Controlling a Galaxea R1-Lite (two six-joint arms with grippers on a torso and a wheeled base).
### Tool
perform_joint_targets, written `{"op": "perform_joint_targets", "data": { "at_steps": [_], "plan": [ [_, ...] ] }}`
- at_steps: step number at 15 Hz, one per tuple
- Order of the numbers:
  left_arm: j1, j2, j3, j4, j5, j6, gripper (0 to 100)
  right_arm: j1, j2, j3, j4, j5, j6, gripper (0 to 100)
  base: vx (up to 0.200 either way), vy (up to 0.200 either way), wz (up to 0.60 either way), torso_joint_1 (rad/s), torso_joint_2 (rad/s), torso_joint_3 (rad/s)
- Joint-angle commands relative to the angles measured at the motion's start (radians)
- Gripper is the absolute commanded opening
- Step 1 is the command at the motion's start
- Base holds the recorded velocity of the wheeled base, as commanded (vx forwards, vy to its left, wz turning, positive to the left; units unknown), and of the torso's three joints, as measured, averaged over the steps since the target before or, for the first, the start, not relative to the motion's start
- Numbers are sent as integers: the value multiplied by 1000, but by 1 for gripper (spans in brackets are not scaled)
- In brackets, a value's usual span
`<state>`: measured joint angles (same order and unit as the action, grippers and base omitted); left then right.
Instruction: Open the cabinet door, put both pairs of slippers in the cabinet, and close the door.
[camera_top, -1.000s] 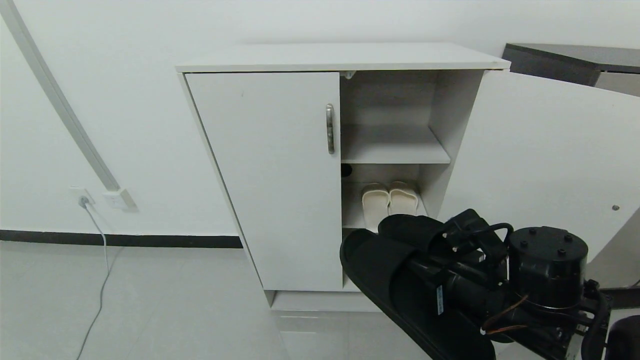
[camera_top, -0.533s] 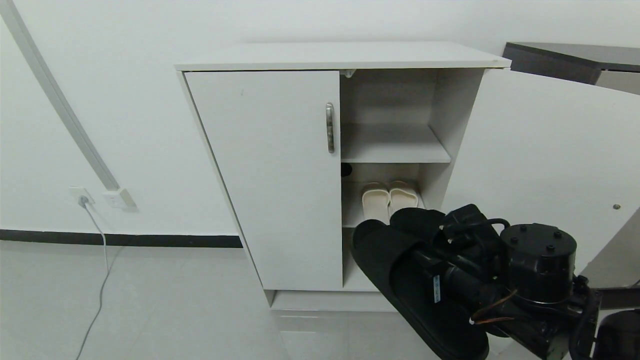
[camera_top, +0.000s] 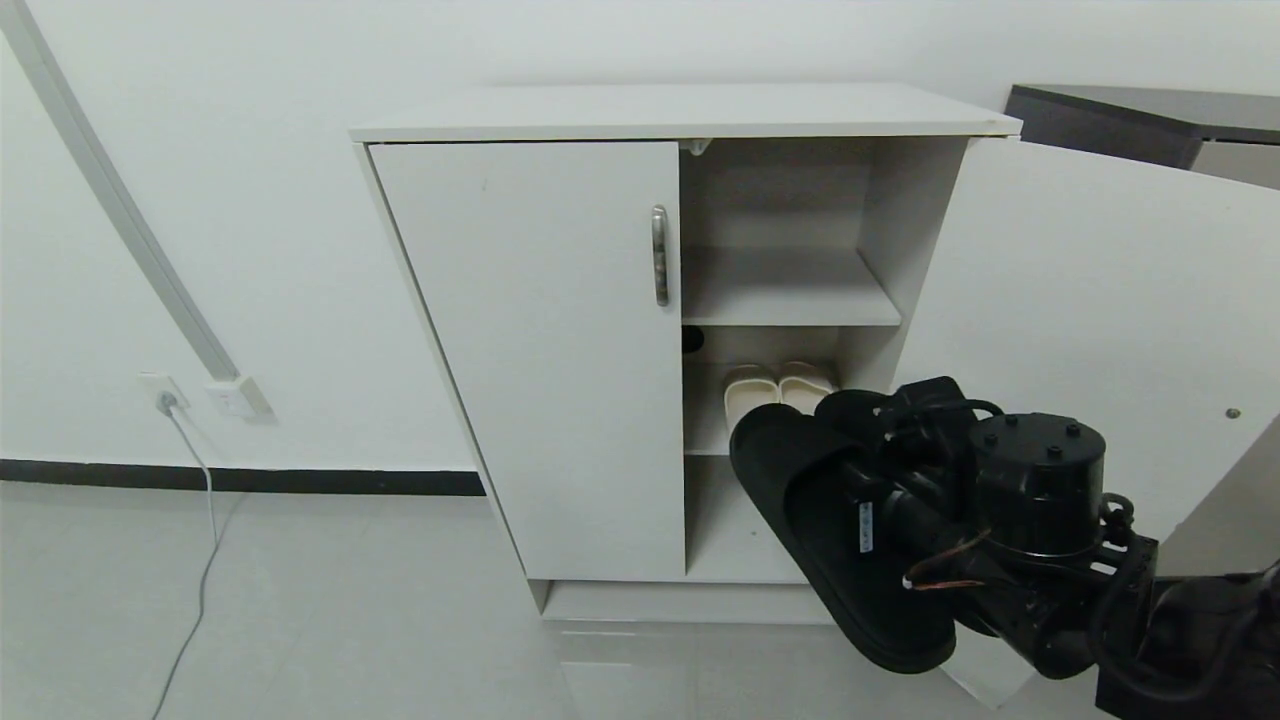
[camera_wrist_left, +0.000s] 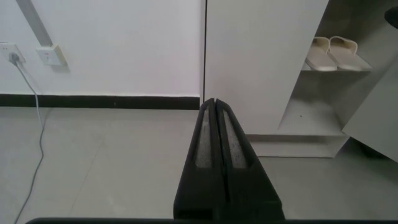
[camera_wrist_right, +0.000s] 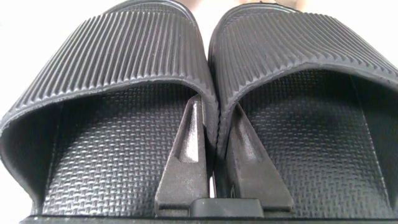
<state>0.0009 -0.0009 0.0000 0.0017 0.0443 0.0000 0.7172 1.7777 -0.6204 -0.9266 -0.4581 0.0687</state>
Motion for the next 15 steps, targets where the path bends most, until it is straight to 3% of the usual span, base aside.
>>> {"op": "perform_joint_targets", "data": {
  "at_steps": [1, 4, 9, 11, 15],
  "plan": [
    [1, 1, 0, 0, 0, 0, 0, -2, 3, -4, -1, -1, 0, 0, 0, 0, 0, 0, 0, 0],
    [1, 1, 0, 0, 0, 0, 0, -9, 16, -27, 0, -27, 2, 0, 0, 0, 0, 0, 0, 0],
    [1, 1, 0, 0, 0, 0, 0, 47, 131, -173, 2, -301, 62, 0, 0, 0, 0, 0, 0, 0],
    [1, 1, 0, 0, 0, 8, 0, 62, 163, -229, 18, -333, 92, 0, 0, 0, 0, 0, 0, 0],
    [1, 1, 0, 1, -3, 18, 0, 60, 161, -481, 385, -352, 247, 0, 0, 0, 0, 0, 0, 0]
  ]
}}
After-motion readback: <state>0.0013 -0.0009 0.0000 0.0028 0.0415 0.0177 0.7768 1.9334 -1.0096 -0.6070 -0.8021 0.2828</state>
